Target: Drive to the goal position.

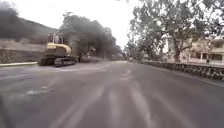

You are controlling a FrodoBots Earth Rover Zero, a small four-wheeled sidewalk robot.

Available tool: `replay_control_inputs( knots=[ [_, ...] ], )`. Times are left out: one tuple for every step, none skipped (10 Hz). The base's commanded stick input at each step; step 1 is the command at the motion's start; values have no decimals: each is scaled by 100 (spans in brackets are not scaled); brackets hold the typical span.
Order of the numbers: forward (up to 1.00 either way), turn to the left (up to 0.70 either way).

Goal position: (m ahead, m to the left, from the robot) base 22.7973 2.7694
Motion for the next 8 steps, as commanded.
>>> replay_control_inputs(
  knots=[
    [70, 0],
    [70, 0],
    [70, 0],
    [70, 0],
    [70, 0],
    [70, 0],
    [70, 0],
    [70, 0]
  ],
)
